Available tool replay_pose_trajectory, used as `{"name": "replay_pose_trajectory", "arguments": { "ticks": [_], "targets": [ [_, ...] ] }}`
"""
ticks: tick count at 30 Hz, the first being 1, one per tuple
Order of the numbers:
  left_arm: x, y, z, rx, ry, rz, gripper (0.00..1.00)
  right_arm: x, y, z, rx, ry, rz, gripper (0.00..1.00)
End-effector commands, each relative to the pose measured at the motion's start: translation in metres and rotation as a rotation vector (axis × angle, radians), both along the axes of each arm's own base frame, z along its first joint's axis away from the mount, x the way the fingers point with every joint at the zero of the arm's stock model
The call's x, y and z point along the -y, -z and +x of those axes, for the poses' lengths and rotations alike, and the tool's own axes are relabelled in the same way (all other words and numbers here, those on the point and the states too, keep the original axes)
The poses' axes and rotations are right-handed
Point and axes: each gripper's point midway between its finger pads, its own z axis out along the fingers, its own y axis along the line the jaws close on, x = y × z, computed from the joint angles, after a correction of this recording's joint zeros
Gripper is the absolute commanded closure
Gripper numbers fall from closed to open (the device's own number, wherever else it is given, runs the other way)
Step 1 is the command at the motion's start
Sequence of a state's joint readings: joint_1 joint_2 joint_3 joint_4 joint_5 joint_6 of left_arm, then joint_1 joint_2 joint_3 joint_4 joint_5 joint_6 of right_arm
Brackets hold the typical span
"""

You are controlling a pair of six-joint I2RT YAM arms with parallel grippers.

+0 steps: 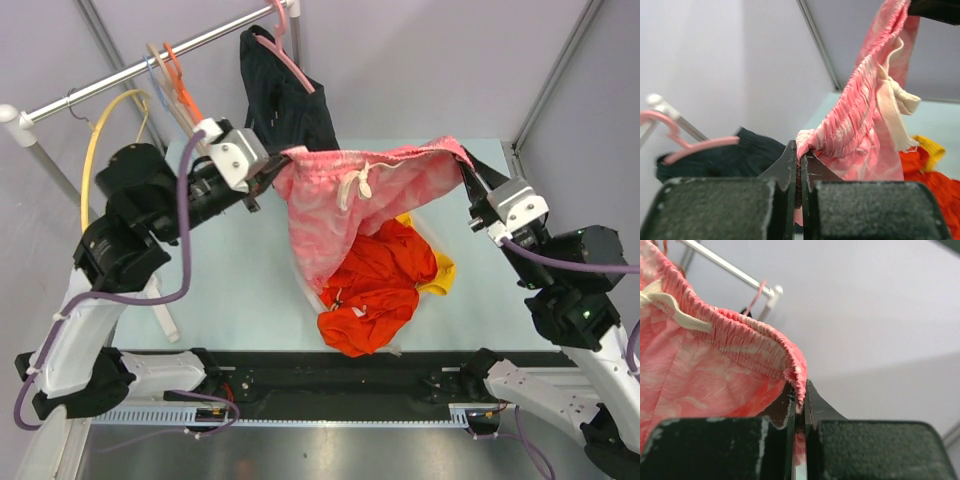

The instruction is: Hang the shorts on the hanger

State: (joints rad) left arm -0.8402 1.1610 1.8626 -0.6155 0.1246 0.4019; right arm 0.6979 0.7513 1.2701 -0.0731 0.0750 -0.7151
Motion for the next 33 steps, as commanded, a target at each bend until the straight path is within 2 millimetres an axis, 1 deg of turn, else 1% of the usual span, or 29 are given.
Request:
{"name": "replay_pose_trajectory", "arguments": {
  "ticks": [1,2,3,4,7,8,9,11,13,14,15,16,17,18,19,20,21,22,23,24,25,26,27,28,29,30,31,32,33],
  "targets": [
    [-0.019,-0.064,-0.006,0.213,-0.043,-0.074,1.00,0.011,-0.087,-0.048,0.285,-0.089,0.080,1.00],
    [-0.025,-0.079,-0.012,0.241,-0.046,-0.098,1.00,0.013,-0.094,-0.050,0.298,-0.086,0.089,1.00],
    [-0.028,-0.087,-0.015,0.269,-0.045,-0.105,1.00,0.014,-0.101,-0.052,0.305,-0.085,0.099,1.00],
    [-0.033,-0.096,-0.019,0.292,-0.045,-0.124,1.00,0.020,-0.117,-0.059,0.329,-0.089,0.122,1.00],
    [-0.040,-0.111,-0.026,0.321,-0.051,-0.160,1.00,0.017,-0.130,-0.063,0.291,-0.122,0.102,1.00],
    [-0.041,-0.113,-0.025,0.331,-0.058,-0.156,1.00,0.017,-0.132,-0.062,0.280,-0.122,0.101,1.00],
    [-0.040,-0.110,-0.023,0.326,-0.063,-0.141,1.00,0.015,-0.132,-0.059,0.266,-0.119,0.094,1.00],
    [-0.037,-0.100,-0.017,0.310,-0.075,-0.112,1.00,0.008,-0.118,-0.047,0.218,-0.106,0.058,1.00],
    [-0.026,-0.075,-0.008,0.262,-0.064,-0.050,1.00,0.002,-0.101,-0.038,0.184,-0.101,0.018,1.00],
    [-0.022,-0.064,-0.004,0.235,-0.062,-0.027,1.00,-0.009,-0.076,-0.026,0.125,-0.104,-0.047,1.00],
    [-0.017,-0.050,0.001,0.205,-0.064,0.004,1.00,-0.013,-0.064,-0.020,0.092,-0.100,-0.071,1.00],
    [-0.011,-0.028,0.012,0.160,-0.079,0.046,1.00,-0.018,-0.044,-0.011,0.036,-0.097,-0.108,1.00],
    [-0.009,-0.013,0.020,0.121,-0.108,0.068,1.00,-0.026,-0.022,0.001,-0.023,-0.089,-0.153,1.00],
    [-0.008,-0.001,0.025,0.093,-0.127,0.083,1.00,-0.029,-0.007,0.007,-0.065,-0.084,-0.185,1.00],
    [0.001,0.028,0.033,0.043,-0.122,0.132,1.00,-0.030,0.006,0.013,-0.111,-0.076,-0.192,1.00],
    [-0.001,0.042,0.039,0.013,-0.153,0.151,1.00,-0.031,0.019,0.019,-0.148,-0.064,-0.206,1.00],
    [0.000,0.051,0.042,0.003,-0.160,0.160,1.00,-0.031,0.041,0.030,-0.192,-0.042,-0.243,1.00],
    [0.005,0.075,0.047,-0.029,-0.164,0.201,1.00,-0.029,0.049,0.035,-0.206,-0.032,-0.246,1.00],
    [0.006,0.085,0.051,-0.037,-0.175,0.215,1.00,-0.031,0.057,0.038,-0.218,-0.052,-0.260,1.00],
    [0.006,0.086,0.057,-0.029,-0.202,0.210,1.00,-0.022,0.064,0.048,-0.233,-0.029,-0.267,1.00],
    [0.007,0.101,0.062,-0.039,-0.214,0.239,1.00,-0.026,0.064,0.049,-0.231,-0.074,-0.260,1.00],
    [0.008,0.104,0.064,-0.026,-0.217,0.250,1.00,-0.024,0.067,0.050,-0.238,-0.088,-0.264,1.00],
    [0.010,0.111,0.064,-0.032,-0.205,0.264,1.00,-0.026,0.079,0.052,-0.263,-0.113,-0.293,1.00],
    [0.012,0.130,0.060,-0.055,-0.181,0.297,1.00,-0.026,0.103,0.051,-0.326,-0.162,-0.346,1.00],
    [0.014,0.145,0.055,-0.076,-0.147,0.326,1.00,-0.027,0.122,0.050,-0.371,-0.191,-0.383,1.00],
    [0.022,0.161,0.043,-0.098,-0.062,0.343,1.00,-0.029,0.146,0.048,-0.423,-0.226,-0.428,1.00],
    [0.021,0.192,0.034,-0.133,-0.025,0.385,1.00,-0.032,0.190,0.037,-0.511,-0.297,-0.525,1.00],
    [0.023,0.209,0.029,-0.155,0.005,0.404,1.00,-0.033,0.212,0.031,-0.563,-0.331,-0.553,1.00],
    [0.024,0.222,0.026,-0.174,0.018,0.412,1.00,-0.034,0.229,0.026,-0.600,-0.357,-0.571,0.98]
  ]
}}
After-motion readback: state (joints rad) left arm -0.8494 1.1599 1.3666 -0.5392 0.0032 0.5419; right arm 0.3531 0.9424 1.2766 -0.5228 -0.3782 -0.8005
